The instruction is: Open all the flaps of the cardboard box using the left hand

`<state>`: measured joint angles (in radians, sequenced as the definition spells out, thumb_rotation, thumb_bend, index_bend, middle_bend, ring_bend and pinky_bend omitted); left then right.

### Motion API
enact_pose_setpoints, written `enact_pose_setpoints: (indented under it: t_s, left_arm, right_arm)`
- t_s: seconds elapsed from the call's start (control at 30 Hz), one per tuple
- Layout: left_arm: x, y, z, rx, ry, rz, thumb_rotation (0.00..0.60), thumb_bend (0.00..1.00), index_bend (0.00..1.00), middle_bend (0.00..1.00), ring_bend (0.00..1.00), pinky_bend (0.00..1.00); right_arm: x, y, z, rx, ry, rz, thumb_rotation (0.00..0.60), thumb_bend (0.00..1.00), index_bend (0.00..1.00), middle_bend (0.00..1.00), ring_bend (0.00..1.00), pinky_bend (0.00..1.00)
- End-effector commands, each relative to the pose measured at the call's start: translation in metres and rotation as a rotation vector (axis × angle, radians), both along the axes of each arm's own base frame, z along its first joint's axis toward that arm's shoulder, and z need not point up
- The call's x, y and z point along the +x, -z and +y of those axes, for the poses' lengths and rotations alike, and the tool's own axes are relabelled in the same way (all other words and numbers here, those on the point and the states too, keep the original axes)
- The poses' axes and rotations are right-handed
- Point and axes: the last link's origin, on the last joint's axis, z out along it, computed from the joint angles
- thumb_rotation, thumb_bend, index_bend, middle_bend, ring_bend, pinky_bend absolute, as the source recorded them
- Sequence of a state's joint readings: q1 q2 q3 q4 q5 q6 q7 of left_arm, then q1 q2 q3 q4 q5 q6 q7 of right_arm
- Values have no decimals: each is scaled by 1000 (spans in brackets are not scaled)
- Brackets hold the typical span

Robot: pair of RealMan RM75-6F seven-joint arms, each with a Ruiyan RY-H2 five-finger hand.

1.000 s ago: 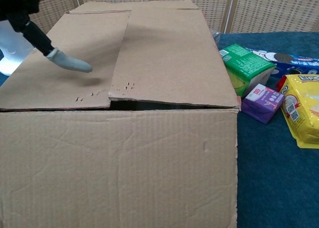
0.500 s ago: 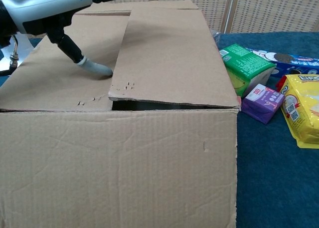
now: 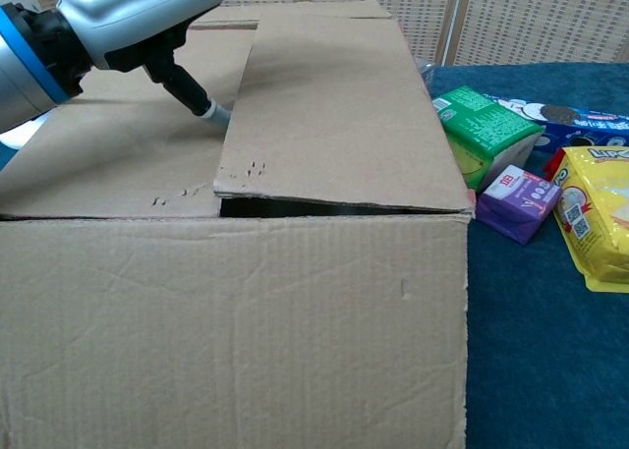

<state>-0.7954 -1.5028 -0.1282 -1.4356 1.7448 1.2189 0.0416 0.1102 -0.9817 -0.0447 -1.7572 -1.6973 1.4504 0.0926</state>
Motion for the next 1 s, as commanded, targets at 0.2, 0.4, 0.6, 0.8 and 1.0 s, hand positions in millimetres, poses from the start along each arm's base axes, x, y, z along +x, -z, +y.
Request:
enact_pose_setpoints:
  t_s: [0.2, 0.4, 0.6, 0.8, 1.0]
  left_arm:
    - [17, 5, 8, 42, 14, -70, 600, 100, 0, 0, 0, 94]
    - [29, -10, 11, 77, 33, -127, 600, 100, 0, 0, 0, 102]
    - [55, -21, 18, 114, 64, -149, 600, 100, 0, 0, 0, 102]
    - [105, -26, 27, 147, 108, -183, 600, 100, 0, 0, 0, 101]
    - [161, -16, 34, 164, 130, -197, 600, 100, 0, 0, 0, 99]
  right_arm:
    - [0, 0, 0, -2, 2, 0, 600, 0, 0, 0, 0, 174]
    - [0, -2, 1, -4, 3, -6, 600, 0, 0, 0, 0, 174]
    - [0, -2, 0, 3, 2, -11, 600, 0, 0, 0, 0, 174]
    - [-1, -4, -1, 3, 9, -25, 600, 0, 0, 0, 0, 174]
    - [-4, -7, -4, 8, 22, -37, 600, 0, 0, 0, 0, 174]
